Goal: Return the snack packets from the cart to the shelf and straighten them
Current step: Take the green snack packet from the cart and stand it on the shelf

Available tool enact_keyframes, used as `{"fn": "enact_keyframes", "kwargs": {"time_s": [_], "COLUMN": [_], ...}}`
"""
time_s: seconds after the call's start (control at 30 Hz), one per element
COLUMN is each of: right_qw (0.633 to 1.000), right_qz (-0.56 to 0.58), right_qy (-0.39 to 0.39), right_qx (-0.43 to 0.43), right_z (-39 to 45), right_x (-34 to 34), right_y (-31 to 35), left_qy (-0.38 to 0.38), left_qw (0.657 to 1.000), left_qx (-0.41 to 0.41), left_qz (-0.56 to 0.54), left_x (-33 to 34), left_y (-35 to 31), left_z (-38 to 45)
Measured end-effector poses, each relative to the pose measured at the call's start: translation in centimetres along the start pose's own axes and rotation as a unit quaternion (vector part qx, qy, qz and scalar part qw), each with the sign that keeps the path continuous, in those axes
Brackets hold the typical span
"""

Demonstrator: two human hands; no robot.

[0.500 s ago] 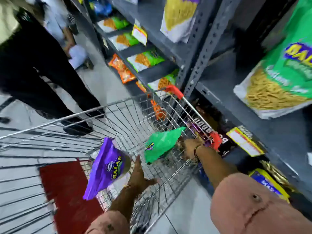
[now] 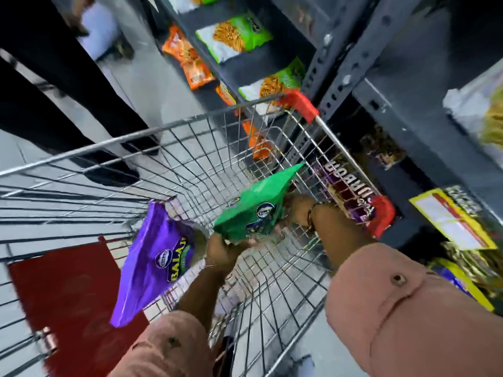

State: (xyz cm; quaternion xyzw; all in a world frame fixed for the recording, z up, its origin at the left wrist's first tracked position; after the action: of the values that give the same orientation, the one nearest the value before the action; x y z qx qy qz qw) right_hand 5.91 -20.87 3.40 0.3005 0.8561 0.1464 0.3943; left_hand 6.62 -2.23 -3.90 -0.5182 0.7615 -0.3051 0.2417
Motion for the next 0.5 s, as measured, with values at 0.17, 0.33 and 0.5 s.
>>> {"fn": "enact_keyframes", "kwargs": {"time_s": [0.17,0.33,0.5], "right_qw": [0.983,0.920,0.873], "right_qz": [0.149,0.275,0.291], "right_qy": [-0.032,-0.124,-0.235], "right_qx": [-0.100,-0.251,-0.312], "right_z": [-6.3,-15.6,-26.4], "right_x": [-3.0,-9.3,-16.4], "right_y": [3.5,11.3,16.4], "left_qy": [0.046,0.040,0.017], "left_qw": [0.999,0.994,0.971], "left_qx": [0.022,0.098,0.231], "left_qz": [0.011,-0.030,-0.063], "left_x": [-1.2,-2.5,-2.1], "left_y": [-4.7,-14.2,-25.5], "left_z": [-5.6,-14.4,-26.6]}}
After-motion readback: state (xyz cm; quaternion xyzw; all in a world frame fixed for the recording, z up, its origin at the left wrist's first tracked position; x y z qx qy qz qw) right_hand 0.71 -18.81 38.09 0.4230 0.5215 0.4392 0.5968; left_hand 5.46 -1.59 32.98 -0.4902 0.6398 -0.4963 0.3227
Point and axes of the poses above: each hand's wrist, its own z-axis towards the middle knuckle, its own x-axis out of the palm, y = z × x, the point moved 8 cm from there along z, towards the middle knuckle, and after that the axes turned 15 degrees about -x, right-handed, at the moved point
